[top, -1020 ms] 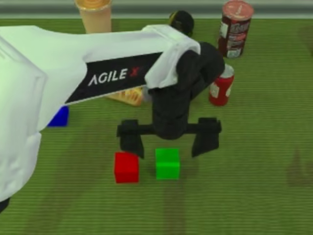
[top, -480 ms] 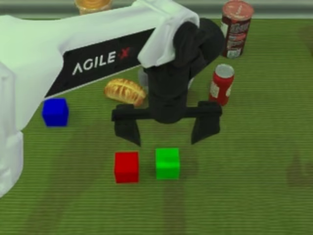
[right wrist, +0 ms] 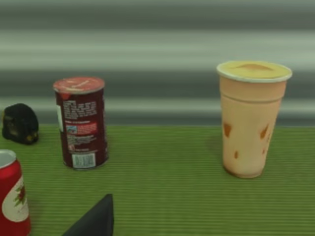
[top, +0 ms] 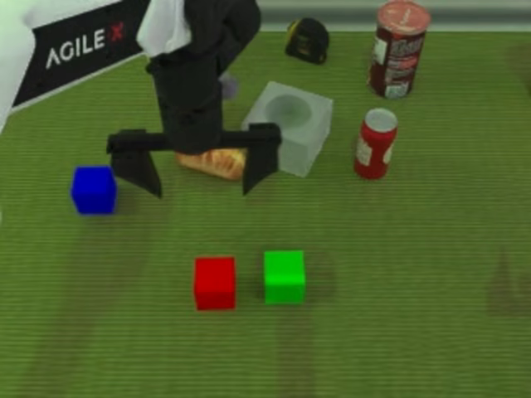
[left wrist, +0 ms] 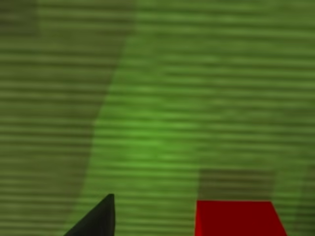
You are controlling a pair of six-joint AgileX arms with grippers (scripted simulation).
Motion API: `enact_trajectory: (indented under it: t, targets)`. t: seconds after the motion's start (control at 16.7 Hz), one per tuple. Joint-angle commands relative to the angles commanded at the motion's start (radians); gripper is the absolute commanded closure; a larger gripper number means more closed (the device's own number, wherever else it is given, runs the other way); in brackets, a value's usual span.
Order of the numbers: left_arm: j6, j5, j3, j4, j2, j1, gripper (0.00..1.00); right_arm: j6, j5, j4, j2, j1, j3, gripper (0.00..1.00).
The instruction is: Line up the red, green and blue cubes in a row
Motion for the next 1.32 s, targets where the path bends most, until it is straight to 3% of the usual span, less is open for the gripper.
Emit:
enact_trajectory:
  t: [0.24,0.42,0.84,1.32]
  targets:
    - [0.235,0.001,0.016,-0.001,0.026,0.247,0.0,0.0,0.0,0.0,0.0,0.0,0.0,0.0]
    - [0.344,0.002,0.027,0.004,0.034,0.357,0.0,0.0,0.0,0.0,0.0,0.0,0.0,0.0]
    - [0.363,0.002,0.013,0.021,0.035,0.375,0.0,0.0,0.0,0.0,0.0,0.0,0.0,0.0]
    - [0.367,0.004,-0.17,0.301,0.128,0.379,0.0,0.0,0.0,0.0,0.0,0.0,0.0,0.0]
